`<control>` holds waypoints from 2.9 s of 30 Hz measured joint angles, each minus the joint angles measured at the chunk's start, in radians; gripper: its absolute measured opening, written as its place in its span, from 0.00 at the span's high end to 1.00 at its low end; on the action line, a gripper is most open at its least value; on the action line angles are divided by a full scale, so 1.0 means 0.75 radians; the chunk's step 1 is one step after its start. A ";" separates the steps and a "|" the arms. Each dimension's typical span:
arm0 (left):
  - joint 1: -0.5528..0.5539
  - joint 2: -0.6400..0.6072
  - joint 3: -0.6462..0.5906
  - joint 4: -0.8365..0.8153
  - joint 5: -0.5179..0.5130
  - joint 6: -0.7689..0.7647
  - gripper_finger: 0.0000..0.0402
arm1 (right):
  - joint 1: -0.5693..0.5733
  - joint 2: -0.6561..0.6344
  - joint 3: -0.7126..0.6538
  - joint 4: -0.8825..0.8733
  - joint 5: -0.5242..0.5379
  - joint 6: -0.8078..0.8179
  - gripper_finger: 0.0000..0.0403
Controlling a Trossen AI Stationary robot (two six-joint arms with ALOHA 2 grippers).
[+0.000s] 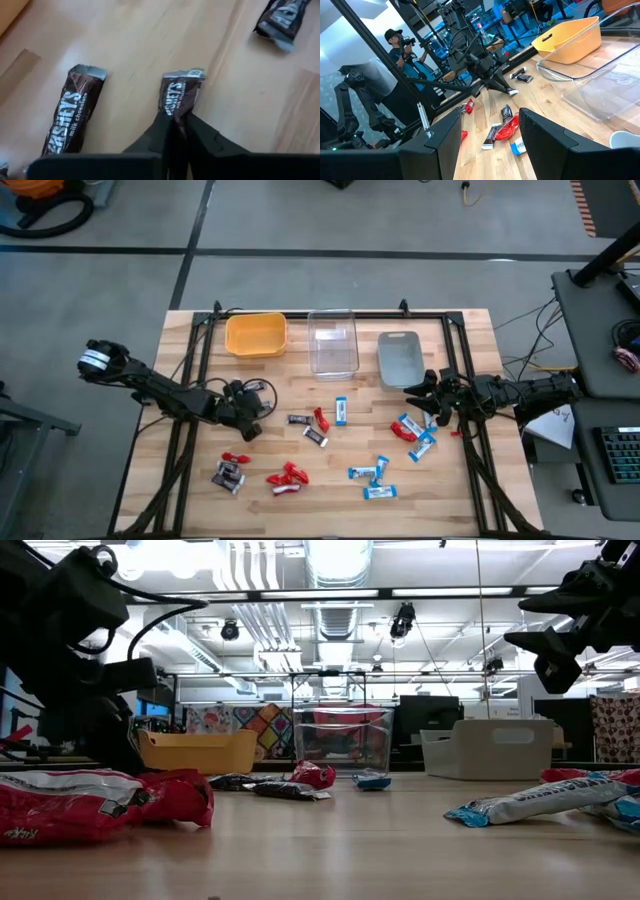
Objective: Sort candy
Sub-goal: Put the brown chocolate into the transparent bin, then put the red chocolate into the gray bin
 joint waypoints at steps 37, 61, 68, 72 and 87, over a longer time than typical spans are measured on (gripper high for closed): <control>0.250 -0.202 0.225 0.751 -0.006 0.921 0.98 | -0.001 0.021 -0.001 0.212 0.017 0.138 0.53; 0.814 0.519 0.666 0.794 0.416 1.173 0.98 | -0.001 0.526 0.557 -0.326 0.117 0.183 0.53; 0.815 0.511 0.663 0.780 0.435 1.157 0.96 | -0.001 0.634 0.633 -0.336 0.116 0.172 0.53; 0.815 0.511 0.663 0.779 0.436 1.155 0.90 | -0.001 0.665 0.656 -0.359 0.116 0.170 0.53; 0.800 0.453 0.674 0.728 0.436 1.130 0.73 | 0.000 0.783 0.726 -0.366 0.103 0.171 0.53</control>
